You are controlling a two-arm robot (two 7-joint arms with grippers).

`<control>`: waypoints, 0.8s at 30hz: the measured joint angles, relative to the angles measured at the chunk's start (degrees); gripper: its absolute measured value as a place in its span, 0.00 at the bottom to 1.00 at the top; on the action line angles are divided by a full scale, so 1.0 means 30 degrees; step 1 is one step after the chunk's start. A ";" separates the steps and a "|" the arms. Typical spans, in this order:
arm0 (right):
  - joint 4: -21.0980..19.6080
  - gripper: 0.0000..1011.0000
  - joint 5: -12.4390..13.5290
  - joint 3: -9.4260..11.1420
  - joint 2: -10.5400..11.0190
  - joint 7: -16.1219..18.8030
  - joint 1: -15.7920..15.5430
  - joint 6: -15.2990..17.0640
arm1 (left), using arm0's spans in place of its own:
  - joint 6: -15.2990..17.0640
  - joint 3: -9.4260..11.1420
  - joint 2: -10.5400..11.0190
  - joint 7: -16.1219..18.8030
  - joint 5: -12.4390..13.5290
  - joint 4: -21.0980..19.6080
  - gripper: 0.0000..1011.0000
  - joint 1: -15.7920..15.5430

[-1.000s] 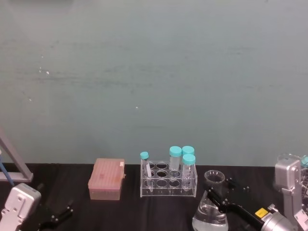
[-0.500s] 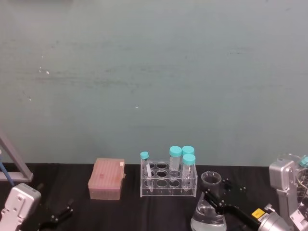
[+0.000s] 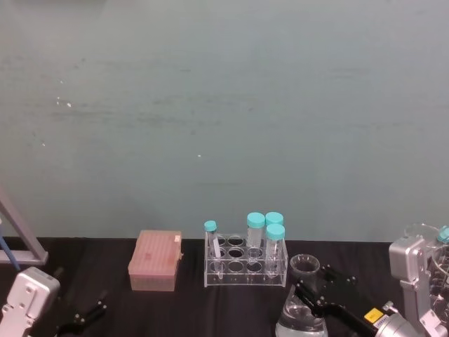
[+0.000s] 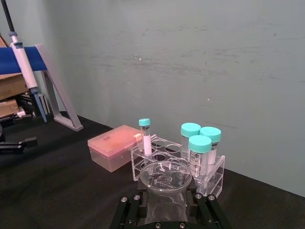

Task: Pick up the beaker with the right gripper, shake it three times, and then put it down.

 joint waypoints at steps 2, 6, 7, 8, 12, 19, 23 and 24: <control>0.0019 0.46 -0.0024 -0.0012 -0.0007 0.0005 -0.0010 -0.0007 | 0.0001 -0.0001 0.0001 0.0000 0.0000 0.0000 0.99 0.0000; 0.0024 0.46 -0.0100 -0.0024 -0.0036 -0.0008 -0.0025 -0.0024 | 0.0001 -0.0001 0.0000 0.0000 0.0000 0.0000 0.99 0.0000; 0.0024 0.46 -0.0121 -0.0026 -0.0041 -0.0010 -0.0027 -0.0032 | 0.0001 -0.0001 0.0000 0.0000 -0.0001 0.0000 0.99 0.0001; 0.0024 0.46 -0.0140 -0.0026 -0.0049 -0.0029 -0.0031 -0.0044 | 0.0001 -0.0001 0.0001 0.0000 0.0000 0.0000 0.99 -0.0001; 0.0017 0.46 -0.0204 -0.0024 -0.0075 -0.0088 -0.0048 -0.0075 | 0.0001 0.0000 0.0001 0.0000 -0.0001 0.0000 0.99 0.0000; -0.0054 0.46 -0.0326 0.0023 -0.0106 -0.0202 -0.0083 -0.0102 | 0.0001 0.0000 0.0000 0.0000 0.0000 0.0000 0.99 0.0000; -0.0067 0.46 -0.0362 0.0048 -0.0128 -0.0210 -0.0093 -0.0114 | 0.0001 0.0000 0.0000 0.0000 -0.0001 0.0000 0.99 0.0000; -0.0070 0.46 -0.0378 0.0057 -0.0138 -0.0212 -0.0095 -0.0117 | 0.0001 0.0000 0.0000 0.0000 0.0000 0.0000 0.99 -0.0001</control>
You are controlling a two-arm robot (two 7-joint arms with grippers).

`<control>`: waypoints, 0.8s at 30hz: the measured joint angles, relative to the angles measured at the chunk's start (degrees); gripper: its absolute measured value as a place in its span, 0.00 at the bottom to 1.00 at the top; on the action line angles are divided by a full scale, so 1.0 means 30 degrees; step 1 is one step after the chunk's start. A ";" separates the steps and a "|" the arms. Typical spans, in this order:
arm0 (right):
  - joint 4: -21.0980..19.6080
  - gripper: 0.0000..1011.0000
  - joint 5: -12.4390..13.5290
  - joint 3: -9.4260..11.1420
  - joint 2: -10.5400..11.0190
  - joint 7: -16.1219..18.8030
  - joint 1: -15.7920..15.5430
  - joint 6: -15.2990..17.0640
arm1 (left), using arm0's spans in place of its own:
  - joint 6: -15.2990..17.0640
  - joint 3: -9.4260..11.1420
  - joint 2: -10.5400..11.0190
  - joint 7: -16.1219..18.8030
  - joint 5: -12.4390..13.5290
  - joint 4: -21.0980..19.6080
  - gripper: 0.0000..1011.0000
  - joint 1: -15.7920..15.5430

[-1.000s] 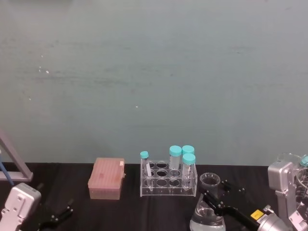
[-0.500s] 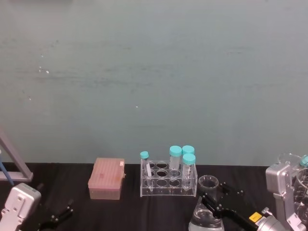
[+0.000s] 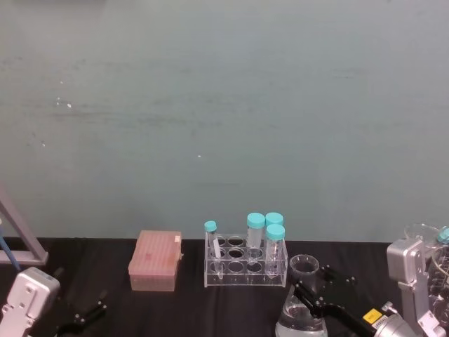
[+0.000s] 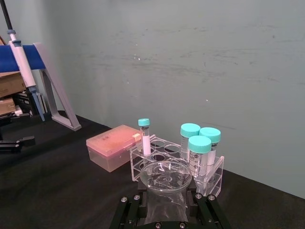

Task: Pick up the beaker with the right gripper, shake it three times, and then put it down.

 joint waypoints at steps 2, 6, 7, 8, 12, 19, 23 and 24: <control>0.0001 0.46 -0.0013 0.0005 -0.0016 0.0000 0.0003 -0.0002 | 0.0001 0.0000 0.0000 0.0000 0.0001 0.0000 0.99 0.0001; 0.0063 0.46 -0.0037 0.0006 -0.0049 0.0014 0.0062 -0.0002 | 0.0000 0.0000 0.0000 0.0000 0.0000 0.0000 0.99 0.0001; 0.0083 0.46 -0.0040 0.0004 -0.0057 0.0015 0.0073 -0.0002 | 0.0000 0.0000 0.0000 0.0000 0.0000 0.0001 0.99 0.0001; 0.0131 0.46 -0.0046 0.0004 -0.0073 0.0015 0.0100 -0.0002 | 0.0000 -0.0001 0.0000 0.0001 -0.0001 0.0000 0.99 0.0001; 0.0268 0.46 -0.0080 -0.0013 -0.0132 0.0016 0.0182 -0.0002 | 0.0000 -0.0001 0.0000 0.0000 0.0000 0.0000 0.99 0.0000; 0.0417 0.46 -0.0144 -0.0044 -0.0218 0.0016 0.0295 0.0001 | 0.0000 0.0000 0.0000 0.0000 0.0000 0.0000 0.99 0.0002; 0.0476 0.46 -0.0163 -0.0050 -0.0274 0.0017 0.0355 0.0072 | 0.0000 0.0000 0.0000 0.0001 0.0000 0.0000 0.99 0.0002; 0.0479 0.46 -0.0162 -0.0050 -0.0280 0.0016 0.0358 0.0087 | 0.0000 -0.0001 0.0000 0.0000 -0.0001 0.0000 0.99 0.0001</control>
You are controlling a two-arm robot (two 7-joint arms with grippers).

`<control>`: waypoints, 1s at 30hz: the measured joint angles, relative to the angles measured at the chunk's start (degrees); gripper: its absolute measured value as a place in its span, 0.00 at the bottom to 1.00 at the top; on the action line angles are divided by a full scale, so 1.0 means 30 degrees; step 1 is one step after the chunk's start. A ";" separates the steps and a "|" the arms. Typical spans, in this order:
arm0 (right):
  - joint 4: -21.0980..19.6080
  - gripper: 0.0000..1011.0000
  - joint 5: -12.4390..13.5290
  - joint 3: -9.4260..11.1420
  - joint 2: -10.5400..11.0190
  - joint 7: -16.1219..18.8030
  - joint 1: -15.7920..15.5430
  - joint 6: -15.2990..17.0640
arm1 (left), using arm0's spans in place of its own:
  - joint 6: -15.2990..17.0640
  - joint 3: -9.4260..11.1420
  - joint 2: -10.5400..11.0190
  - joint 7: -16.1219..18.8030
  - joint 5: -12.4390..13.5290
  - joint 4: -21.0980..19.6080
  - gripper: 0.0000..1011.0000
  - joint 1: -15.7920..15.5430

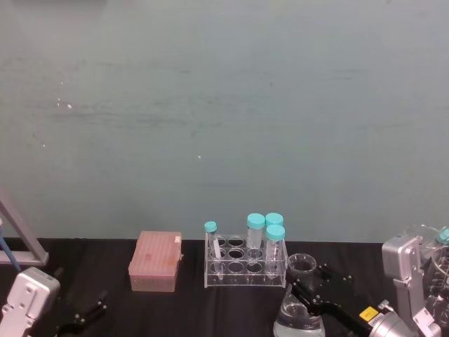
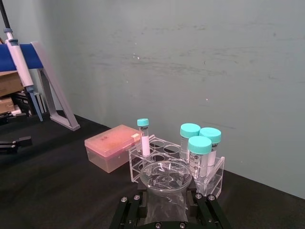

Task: Pick up the beaker with the right gripper, shake it three times, and then put it down.

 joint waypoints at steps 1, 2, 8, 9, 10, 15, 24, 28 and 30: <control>0.0007 0.46 0.0005 0.0000 -0.0007 0.0001 0.0003 0.0024 | 0.0000 0.0001 0.0000 0.0001 0.0000 0.0001 0.99 0.0000; 0.0017 0.46 0.0033 0.0009 -0.0024 -0.0001 0.0010 0.0070 | 0.0000 0.0001 0.0000 0.0001 0.0000 0.0001 0.99 0.0000; 0.0088 0.46 0.0135 0.0033 -0.0040 0.0003 0.0024 0.0172 | 0.0000 0.0001 0.0000 0.0001 0.0001 0.0000 0.99 0.0000; 0.0092 0.46 0.0139 0.0036 -0.0041 0.0003 0.0024 0.0173 | 0.0000 0.0001 0.0000 0.0000 0.0001 0.0000 0.99 0.0000; 0.0096 0.46 0.0146 0.0039 -0.0042 0.0004 0.0024 0.0172 | 0.0000 0.0001 0.0000 0.0000 0.0001 0.0000 0.99 0.0000; 0.0115 0.46 0.0182 0.0061 -0.0035 0.0009 0.0019 0.0182 | 0.0000 0.0000 -0.0001 0.0001 0.0000 0.0001 0.99 0.0001; 0.0125 0.46 0.0218 0.0078 -0.0003 0.0026 -0.0021 0.0187 | 0.0000 0.0001 -0.0001 0.0000 0.0001 0.0000 0.99 0.0000; 0.0133 0.46 0.0221 0.0066 0.0001 0.0034 -0.0028 0.0190 | 0.0000 0.0001 0.0000 0.0001 0.0000 0.0000 0.99 0.0000; 0.0127 0.46 0.0225 0.0072 0.0001 0.0036 -0.0045 0.0190 | 0.0001 0.0000 0.0000 0.0000 0.0001 0.0000 0.99 0.0000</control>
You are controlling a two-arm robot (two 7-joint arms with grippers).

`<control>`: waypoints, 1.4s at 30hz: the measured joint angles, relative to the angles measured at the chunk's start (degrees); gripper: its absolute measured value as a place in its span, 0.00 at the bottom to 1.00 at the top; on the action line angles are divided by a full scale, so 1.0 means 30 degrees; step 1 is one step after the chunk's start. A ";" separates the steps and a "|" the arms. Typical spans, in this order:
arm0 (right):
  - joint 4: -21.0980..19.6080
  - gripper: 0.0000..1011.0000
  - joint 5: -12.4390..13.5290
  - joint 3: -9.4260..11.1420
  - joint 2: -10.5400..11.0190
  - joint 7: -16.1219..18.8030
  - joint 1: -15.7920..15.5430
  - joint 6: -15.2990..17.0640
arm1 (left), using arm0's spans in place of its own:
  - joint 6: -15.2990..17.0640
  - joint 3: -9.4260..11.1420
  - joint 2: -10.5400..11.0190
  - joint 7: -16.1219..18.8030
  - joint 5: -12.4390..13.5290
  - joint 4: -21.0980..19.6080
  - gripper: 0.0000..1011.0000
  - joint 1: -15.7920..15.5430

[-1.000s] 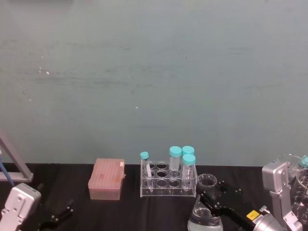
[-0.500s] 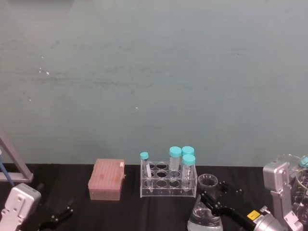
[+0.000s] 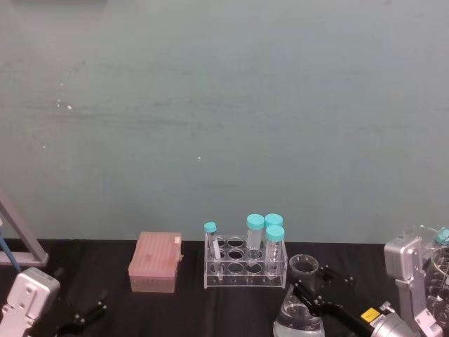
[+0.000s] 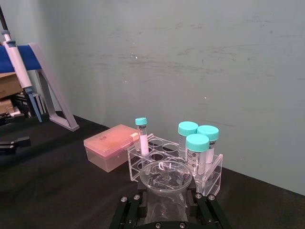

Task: Pick up the beaker with the right gripper, shake it three times, and then put it down.

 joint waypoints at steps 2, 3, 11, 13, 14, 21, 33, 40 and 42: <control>-0.0021 0.46 0.0011 0.0001 0.0005 0.0002 -0.0028 -0.0003 | -0.0001 0.0000 0.0000 0.0000 -0.0001 0.0000 0.99 0.0000; -0.0030 0.46 0.0015 0.0001 0.0009 0.0002 -0.0038 -0.0004 | -0.0001 0.0001 0.0000 0.0000 0.0000 0.0000 0.99 -0.0001; -0.0081 0.46 0.0062 0.0044 0.0025 0.0001 -0.0102 -0.0017 | -0.0001 0.0001 0.0000 0.0000 0.0000 0.0000 0.99 0.0000; -0.0083 0.46 0.0125 0.0060 0.0025 0.0023 -0.0121 0.0002 | -0.0001 0.0001 0.0000 0.0000 -0.0001 0.0000 0.99 0.0000; -0.0084 0.46 0.0126 0.0060 0.0025 0.0026 -0.0121 0.0003 | -0.0001 0.0001 0.0000 0.0000 0.0000 0.0000 0.99 0.0000; -0.0078 0.46 0.0103 0.0054 0.0024 0.0029 -0.0115 0.0010 | -0.0001 0.0001 0.0000 0.0000 0.0000 0.0000 0.99 0.0001; -0.0041 0.72 0.0053 0.0031 0.0024 -0.0004 -0.0122 0.0106 | -0.0001 0.0000 0.0000 0.0000 -0.0001 0.0000 0.99 0.0001; -0.0044 0.91 0.0054 0.0035 0.0023 -0.0011 -0.0115 0.0066 | -0.0001 0.0001 0.0001 0.0000 -0.0001 0.0000 0.99 0.0000; -0.0047 0.97 0.0055 0.0035 0.0023 -0.0011 -0.0110 0.0057 | 0.0000 0.0001 0.0000 0.0001 -0.0001 0.0000 0.99 0.0000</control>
